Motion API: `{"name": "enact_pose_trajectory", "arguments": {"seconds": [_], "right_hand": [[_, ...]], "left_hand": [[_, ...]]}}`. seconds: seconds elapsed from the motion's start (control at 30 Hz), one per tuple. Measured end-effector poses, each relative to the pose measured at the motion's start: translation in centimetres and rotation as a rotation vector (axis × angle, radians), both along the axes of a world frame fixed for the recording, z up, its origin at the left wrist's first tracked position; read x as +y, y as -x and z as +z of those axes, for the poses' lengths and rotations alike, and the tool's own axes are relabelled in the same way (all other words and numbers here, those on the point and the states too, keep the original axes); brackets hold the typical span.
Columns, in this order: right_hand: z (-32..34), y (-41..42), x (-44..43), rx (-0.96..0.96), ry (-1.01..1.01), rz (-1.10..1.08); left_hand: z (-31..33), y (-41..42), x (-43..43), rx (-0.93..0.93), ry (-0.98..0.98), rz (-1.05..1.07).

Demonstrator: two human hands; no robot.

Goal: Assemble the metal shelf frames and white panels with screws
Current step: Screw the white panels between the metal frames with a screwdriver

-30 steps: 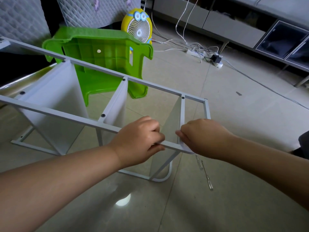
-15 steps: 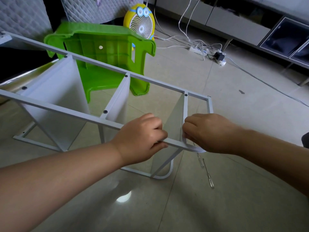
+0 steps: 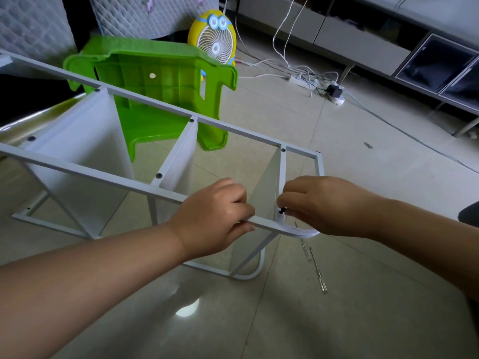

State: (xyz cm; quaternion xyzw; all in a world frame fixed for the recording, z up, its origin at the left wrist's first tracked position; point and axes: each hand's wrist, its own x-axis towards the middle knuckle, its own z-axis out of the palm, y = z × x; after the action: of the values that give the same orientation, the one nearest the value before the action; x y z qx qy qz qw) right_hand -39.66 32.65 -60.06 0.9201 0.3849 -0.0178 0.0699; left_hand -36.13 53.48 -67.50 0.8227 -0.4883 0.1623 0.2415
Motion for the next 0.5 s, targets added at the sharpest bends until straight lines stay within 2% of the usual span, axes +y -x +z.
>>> {"name": "enact_pose_trajectory", "arguments": {"seconds": [0.07,0.17,0.2,0.27,0.3,0.37,0.43,0.5], "right_hand": [[0.0,0.1,0.0,-0.01,-0.025,-0.022],[-0.1,0.2,-2.2,-0.088,-0.212,-0.171],[-0.6,0.4,-3.5,-0.136,-0.309,-0.297],[-3.6,1.0,-6.6,-0.195,-0.461,-0.683],[-5.9,1.5,-8.2,-0.131,-0.47,-0.904],[-11.6,3.3,-10.8,0.165,-0.362,-1.26],[-16.9,5.4,-12.2,0.399,-0.217,-1.393],[-20.7,7.1,-12.5,0.493,-0.167,-1.467]], "left_hand": [[0.1,-0.1,0.0,0.021,0.011,0.0],[0.5,0.1,-0.1,0.117,0.021,0.016],[0.9,0.2,-0.4,0.168,0.026,0.029],[1.9,0.1,-1.5,0.311,0.076,0.063],[2.6,-0.1,-2.4,0.386,0.096,0.085],[3.4,-0.9,-4.7,0.45,0.065,0.153],[3.3,-1.7,-6.9,0.473,0.028,0.266],[2.6,-1.9,-8.2,0.507,0.021,0.342]]}}
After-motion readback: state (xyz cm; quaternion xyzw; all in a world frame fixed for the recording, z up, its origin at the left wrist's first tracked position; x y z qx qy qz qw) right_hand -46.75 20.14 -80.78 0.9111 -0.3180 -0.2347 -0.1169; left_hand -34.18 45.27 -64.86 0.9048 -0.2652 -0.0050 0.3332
